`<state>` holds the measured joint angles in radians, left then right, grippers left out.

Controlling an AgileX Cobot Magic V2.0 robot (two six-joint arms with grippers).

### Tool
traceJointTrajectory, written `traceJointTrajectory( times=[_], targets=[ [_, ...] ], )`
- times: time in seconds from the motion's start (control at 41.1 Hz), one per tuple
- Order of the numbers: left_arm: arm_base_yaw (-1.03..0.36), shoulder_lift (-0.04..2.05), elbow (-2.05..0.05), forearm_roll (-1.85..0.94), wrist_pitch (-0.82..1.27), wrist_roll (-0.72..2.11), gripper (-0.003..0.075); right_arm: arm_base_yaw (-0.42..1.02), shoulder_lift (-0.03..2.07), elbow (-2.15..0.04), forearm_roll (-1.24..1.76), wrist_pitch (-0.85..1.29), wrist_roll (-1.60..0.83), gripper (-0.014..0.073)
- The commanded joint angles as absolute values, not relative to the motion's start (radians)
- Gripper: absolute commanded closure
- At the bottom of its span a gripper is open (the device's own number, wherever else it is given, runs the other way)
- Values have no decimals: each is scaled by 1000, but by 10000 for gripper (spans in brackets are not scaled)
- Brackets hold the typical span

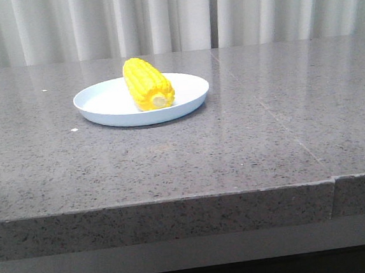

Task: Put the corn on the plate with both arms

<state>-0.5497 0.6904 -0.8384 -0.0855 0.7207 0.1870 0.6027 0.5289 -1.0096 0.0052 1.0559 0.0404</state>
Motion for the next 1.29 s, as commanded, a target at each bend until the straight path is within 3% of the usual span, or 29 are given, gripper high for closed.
traceJointTrajectory(
  times=[0.0, 0.535, 1.022, 1.265],
  targets=[
    [-546, 689, -863, -101, 648, 168, 740, 600, 535, -1032, 0, 987, 33, 713],
    [-528, 641, -797, -103, 576, 168, 740, 600, 535, -1032, 0, 986, 33, 713],
    [-86, 104, -94, -54, 8, 170, 740, 600, 535, -1032, 0, 987, 33, 713],
    [-14, -9, 8, -54, -78, 170, 740, 600, 535, -1032, 0, 987, 33, 713]
  ],
)
